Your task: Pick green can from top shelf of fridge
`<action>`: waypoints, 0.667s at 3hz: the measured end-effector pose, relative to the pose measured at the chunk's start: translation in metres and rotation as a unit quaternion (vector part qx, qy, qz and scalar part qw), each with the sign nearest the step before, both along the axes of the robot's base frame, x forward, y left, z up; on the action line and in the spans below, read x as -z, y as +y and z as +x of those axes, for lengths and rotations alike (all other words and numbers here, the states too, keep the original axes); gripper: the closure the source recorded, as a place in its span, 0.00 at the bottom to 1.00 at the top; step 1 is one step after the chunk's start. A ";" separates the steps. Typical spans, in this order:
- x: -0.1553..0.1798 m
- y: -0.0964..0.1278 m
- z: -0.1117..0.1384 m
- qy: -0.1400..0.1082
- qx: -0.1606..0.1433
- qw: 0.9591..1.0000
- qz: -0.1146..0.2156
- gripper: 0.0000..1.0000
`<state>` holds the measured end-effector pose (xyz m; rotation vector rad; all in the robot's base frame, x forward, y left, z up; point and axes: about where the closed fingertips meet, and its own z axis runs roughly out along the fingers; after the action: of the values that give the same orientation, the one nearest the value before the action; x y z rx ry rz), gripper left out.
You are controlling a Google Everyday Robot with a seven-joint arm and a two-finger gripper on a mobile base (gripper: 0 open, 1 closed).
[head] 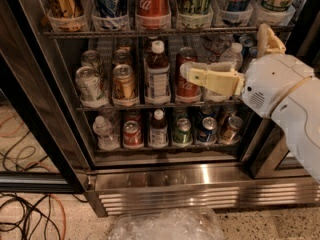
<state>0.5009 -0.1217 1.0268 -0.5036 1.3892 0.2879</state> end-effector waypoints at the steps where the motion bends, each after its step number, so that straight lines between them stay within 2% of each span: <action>1: -0.005 -0.010 0.007 -0.013 0.006 1.000 -0.003 0.00; 2: -0.010 -0.015 0.015 -0.020 0.005 1.000 -0.007 0.00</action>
Offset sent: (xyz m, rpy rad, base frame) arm 0.0270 -0.0298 0.0143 -0.0147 -0.0476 -0.0142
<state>0.5155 -0.1364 1.0372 -0.5103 1.3554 0.2592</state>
